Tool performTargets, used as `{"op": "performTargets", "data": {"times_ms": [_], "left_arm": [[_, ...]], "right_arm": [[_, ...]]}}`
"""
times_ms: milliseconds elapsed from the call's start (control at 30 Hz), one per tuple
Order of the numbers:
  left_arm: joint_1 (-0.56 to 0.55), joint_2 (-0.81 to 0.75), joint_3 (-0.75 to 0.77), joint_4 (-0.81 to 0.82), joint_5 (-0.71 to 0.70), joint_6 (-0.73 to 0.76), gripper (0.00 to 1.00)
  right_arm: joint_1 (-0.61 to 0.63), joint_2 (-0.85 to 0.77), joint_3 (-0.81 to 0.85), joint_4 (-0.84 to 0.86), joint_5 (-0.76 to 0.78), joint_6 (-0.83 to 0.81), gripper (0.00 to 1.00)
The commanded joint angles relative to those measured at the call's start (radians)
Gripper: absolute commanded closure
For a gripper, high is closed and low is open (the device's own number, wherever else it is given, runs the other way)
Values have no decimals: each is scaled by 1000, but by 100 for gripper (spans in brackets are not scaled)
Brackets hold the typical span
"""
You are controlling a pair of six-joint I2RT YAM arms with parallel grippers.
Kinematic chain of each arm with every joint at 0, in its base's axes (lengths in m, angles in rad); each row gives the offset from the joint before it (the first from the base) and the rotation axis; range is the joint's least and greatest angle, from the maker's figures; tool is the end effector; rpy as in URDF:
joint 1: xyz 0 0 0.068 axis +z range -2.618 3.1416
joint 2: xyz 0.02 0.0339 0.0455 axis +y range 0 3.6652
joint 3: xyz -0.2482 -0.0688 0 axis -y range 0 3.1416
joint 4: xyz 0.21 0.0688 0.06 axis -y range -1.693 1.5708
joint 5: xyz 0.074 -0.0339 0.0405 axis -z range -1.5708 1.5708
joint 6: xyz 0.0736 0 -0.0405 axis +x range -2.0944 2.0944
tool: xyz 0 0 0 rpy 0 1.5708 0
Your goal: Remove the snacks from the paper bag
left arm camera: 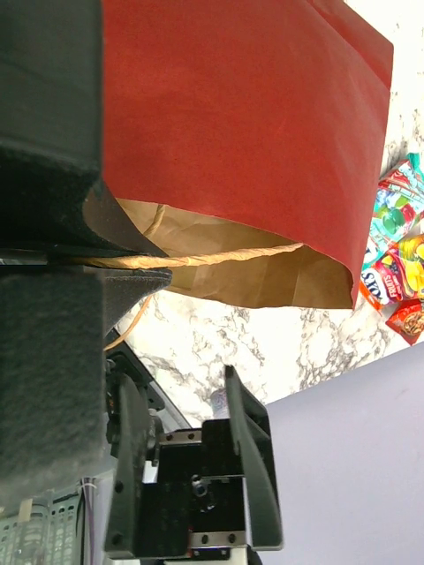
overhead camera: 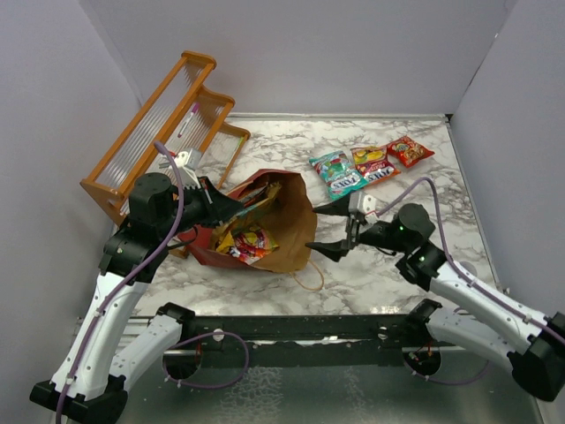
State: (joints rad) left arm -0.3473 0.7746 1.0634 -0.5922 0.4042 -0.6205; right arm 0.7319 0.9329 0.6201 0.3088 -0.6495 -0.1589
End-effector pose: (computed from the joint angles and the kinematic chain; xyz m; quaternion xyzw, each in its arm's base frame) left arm 0.1425 -0.0824 0.3621 0.0102 0.7983 -0.4131 0.4382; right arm 0.1362 0.1822 0.3048 -0.4925 0.5090 0.4059 0.5777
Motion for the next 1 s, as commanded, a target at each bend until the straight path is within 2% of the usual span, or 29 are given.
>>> {"op": "performTargets", "data": {"times_ms": [0,133,333,533,767,967], "left_arm": [[-2,-19,-2,23,30,-14,100],[-4,-17,-2,18,31,-17,100],[-3,-25,-6,19,26,-24,100],[-3,-19,2,18,30,-27,100],[-2,-15,13,12,28,-28,100],[-2,-16,13,5,23,-25,100]], "right_arm": [[125,136,143,-223,4,-439,23],[159,247,266,-355,-5,-678,23],[164,377,357,-353,76,-868,19],[163,506,457,-361,133,-938,22],[164,628,551,-377,120,-964,36],[164,711,589,-403,137,-999,41]]}}
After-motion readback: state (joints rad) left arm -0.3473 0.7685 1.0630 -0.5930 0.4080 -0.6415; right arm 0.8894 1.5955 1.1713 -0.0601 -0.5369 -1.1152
